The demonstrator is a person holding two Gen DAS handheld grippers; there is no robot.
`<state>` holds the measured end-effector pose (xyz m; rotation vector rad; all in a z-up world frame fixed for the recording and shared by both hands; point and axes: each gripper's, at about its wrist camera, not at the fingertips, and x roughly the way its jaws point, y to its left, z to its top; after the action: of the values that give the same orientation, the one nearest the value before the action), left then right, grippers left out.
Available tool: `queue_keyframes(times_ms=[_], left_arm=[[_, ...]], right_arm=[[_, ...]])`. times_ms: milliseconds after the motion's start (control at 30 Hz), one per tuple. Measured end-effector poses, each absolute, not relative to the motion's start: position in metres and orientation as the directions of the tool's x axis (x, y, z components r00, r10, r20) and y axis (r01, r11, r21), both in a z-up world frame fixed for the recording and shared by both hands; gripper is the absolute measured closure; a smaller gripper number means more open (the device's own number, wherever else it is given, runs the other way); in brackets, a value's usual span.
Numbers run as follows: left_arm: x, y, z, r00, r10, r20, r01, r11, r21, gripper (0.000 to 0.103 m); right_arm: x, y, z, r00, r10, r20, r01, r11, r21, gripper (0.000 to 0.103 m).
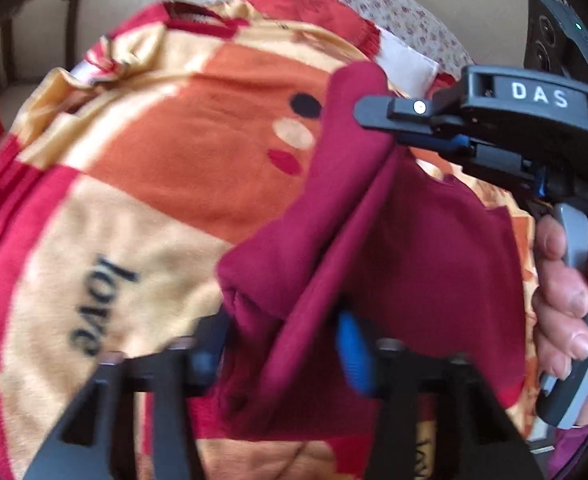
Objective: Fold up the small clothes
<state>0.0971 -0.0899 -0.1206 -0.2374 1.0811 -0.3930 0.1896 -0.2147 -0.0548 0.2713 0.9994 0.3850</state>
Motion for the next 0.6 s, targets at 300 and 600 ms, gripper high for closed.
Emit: queue_keyframes(times_ms=[300, 600], left_arm=[[0.073, -0.096, -0.1, 0.477, -0.433, -0.765, 0.24, 0.901, -0.361, 0.085], [0.076, -0.094, -0.102, 0.471, -0.426, -0.772, 0.239, 0.905, -0.353, 0.085]], right_arm=[[0.199, -0.22, -0.057, 0.447, 0.441, -0.779, -0.153, 0.895, 0.418, 0.061], [0.234, -0.169, -0.088, 0.31, 0.326, -0.893, -0.174, 0.943, 0.284, 0.051]])
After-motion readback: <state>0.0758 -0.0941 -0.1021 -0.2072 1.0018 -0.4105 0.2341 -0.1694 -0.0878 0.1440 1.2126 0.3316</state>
